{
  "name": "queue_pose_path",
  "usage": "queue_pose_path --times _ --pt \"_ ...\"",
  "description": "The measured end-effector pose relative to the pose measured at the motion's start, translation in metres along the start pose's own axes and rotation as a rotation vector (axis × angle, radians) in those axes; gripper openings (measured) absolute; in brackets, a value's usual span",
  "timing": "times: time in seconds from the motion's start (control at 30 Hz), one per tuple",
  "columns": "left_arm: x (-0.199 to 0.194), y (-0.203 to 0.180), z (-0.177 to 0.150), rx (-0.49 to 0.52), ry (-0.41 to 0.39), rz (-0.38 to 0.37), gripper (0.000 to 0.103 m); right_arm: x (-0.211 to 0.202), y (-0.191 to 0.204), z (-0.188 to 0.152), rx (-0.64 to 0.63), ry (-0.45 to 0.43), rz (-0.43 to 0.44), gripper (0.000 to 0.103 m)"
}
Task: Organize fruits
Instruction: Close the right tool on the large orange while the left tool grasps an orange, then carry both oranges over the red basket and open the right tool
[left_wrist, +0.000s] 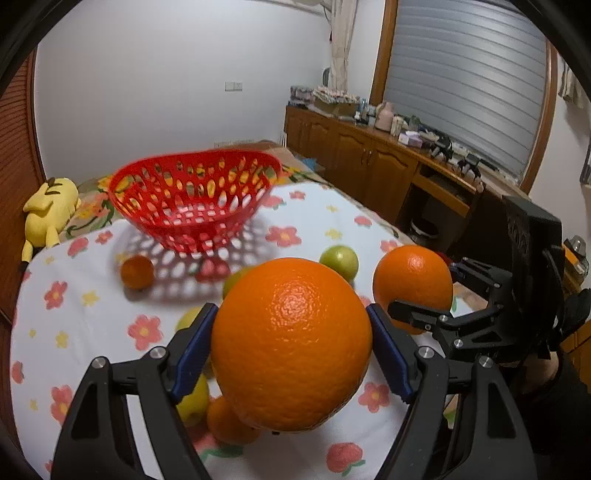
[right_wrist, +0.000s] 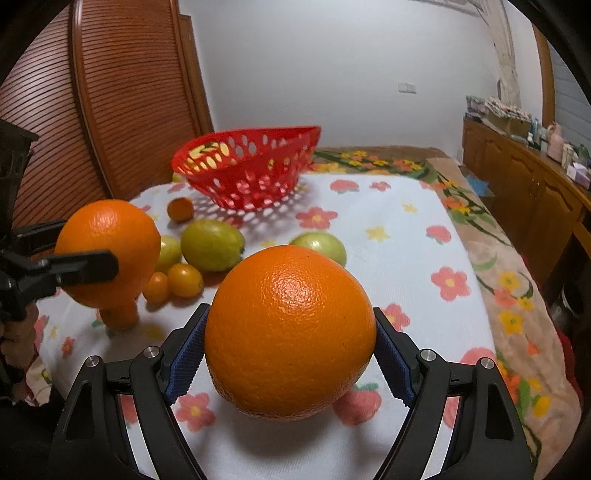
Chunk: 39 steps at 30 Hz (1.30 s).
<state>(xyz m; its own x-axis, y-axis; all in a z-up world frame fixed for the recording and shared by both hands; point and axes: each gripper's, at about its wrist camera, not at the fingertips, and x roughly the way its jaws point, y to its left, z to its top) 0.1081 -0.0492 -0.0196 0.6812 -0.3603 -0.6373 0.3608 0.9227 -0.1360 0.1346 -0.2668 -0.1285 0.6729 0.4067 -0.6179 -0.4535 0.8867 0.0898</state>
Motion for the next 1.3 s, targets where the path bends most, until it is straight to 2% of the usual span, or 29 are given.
queue_pose_path --times 0.73,1.3 --pt "-0.027 0.04 0.028 -0.044 -0.086 0.073 0.079 -0.015 0.028 0.054 -0.09 -0.08 0.044 0.085" --pt "0.003 0.091 0.067 -0.068 -0.085 0.091 0.079 0.029 0.043 0.119 -0.171 -0.08 0.062 0.085"
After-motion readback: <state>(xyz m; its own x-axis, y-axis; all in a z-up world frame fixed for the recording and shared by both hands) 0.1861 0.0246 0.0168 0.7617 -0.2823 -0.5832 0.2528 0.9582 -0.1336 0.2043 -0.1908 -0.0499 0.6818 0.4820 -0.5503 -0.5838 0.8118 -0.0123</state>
